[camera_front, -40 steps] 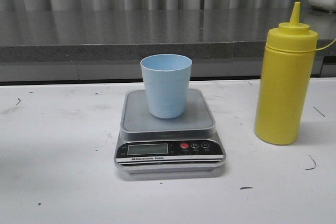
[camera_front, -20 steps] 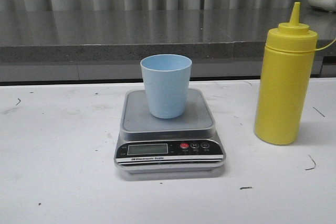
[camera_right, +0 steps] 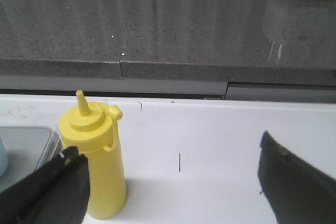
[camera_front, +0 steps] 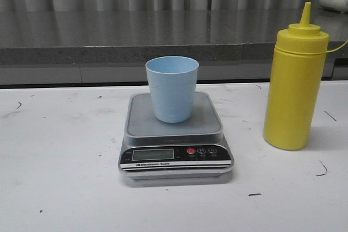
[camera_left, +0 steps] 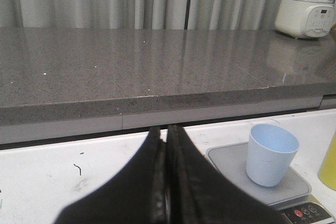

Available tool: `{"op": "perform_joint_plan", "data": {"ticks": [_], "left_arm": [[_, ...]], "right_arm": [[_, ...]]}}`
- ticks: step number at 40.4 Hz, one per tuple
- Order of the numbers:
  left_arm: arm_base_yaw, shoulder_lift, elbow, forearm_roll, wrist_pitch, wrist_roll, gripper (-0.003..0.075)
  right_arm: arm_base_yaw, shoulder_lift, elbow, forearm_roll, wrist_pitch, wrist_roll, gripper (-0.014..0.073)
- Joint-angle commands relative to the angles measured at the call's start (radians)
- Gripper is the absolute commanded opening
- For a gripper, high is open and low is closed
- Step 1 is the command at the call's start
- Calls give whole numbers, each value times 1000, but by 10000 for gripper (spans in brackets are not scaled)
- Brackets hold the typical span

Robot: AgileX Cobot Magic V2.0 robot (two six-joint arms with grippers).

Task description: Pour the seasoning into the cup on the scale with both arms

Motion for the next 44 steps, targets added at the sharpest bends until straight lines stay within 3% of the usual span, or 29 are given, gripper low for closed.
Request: {"op": "perform_joint_plan", "data": {"ticks": [1,9,18,26,37,44], "left_arm": [[1,10,-26,-8,-80,-10,-20],[1,10,-26,-8,-80,-10,-20],[1,10,-26,-8,-80,-10,-20],[1,10,-26,-8,-80,-10,-20],[1,10,-26,-8,-80,-10,-20],[1,10,-26,-8,-80,-10,-20]], "right_arm": [[28,70,-39,-5,-183,1,661],[142,217,-16,14,-316,2,661],[221,331,178,67,-570,30,661],[227,471,336,90,-815,33,661],[227,727,341,90,-1084,43,661],[227,897,341,61,-1262,123,661]]}}
